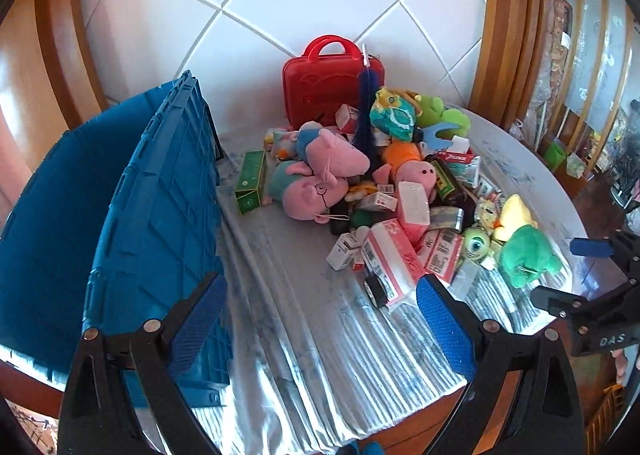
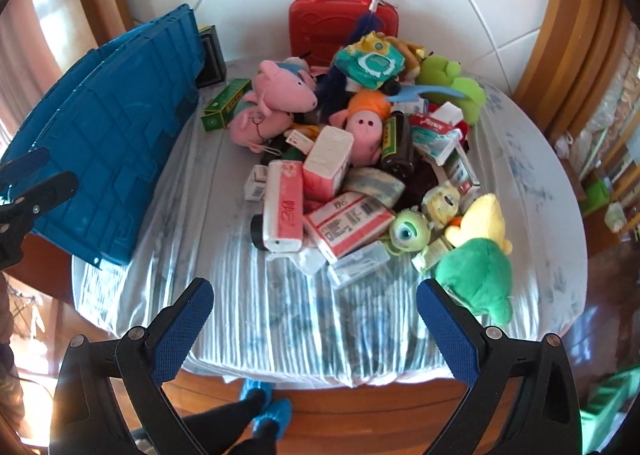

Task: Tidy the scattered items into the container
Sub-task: 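Raise both tools out of the crate and move back over the pile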

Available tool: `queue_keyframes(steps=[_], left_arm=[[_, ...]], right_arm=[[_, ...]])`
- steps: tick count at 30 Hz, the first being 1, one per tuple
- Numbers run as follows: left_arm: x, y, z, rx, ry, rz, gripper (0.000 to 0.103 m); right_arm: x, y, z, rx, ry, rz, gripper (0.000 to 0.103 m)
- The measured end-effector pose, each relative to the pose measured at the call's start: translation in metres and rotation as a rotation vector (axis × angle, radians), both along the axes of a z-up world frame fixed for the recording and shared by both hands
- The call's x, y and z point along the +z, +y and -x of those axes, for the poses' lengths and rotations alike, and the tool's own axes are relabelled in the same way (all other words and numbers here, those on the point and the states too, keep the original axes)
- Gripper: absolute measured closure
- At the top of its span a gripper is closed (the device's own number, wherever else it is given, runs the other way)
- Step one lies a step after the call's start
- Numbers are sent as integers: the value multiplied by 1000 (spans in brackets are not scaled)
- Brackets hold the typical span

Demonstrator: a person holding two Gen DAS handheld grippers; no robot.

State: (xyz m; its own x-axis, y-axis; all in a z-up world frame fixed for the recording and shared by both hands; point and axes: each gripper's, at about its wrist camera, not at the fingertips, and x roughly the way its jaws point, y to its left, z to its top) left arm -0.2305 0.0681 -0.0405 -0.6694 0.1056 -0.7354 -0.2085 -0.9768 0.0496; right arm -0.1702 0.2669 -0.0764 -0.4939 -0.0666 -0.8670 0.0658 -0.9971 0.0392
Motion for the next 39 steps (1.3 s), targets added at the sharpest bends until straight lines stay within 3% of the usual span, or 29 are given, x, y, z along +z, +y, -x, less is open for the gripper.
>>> queue_keyframes(steps=[7, 12, 18, 24, 28, 32, 35, 39], left_arm=[[-47, 10, 36, 15, -17, 16, 6], [-89, 23, 58, 43, -84, 18, 6], [-147, 34, 72, 60, -186, -36, 6], [-198, 52, 91, 71, -259, -45, 17], [-212, 63, 101, 45, -275, -95, 18], [-227, 71, 111, 62, -263, -22, 18], [-235, 62, 116, 79, -269, -49, 18], [-234, 48, 114, 124, -251, 13, 18]], right_arm=[[-43, 6, 24, -76, -56, 37, 0], [-77, 19, 39, -115, -92, 79, 0], [-129, 46, 54, -174, -160, 105, 0], [-168, 64, 62, -194, -221, 131, 0], [-178, 72, 66, -185, -232, 140, 0], [-184, 80, 69, -189, -246, 140, 0], [-187, 82, 72, -183, -251, 142, 0], [-189, 84, 74, -180, -243, 144, 0]])
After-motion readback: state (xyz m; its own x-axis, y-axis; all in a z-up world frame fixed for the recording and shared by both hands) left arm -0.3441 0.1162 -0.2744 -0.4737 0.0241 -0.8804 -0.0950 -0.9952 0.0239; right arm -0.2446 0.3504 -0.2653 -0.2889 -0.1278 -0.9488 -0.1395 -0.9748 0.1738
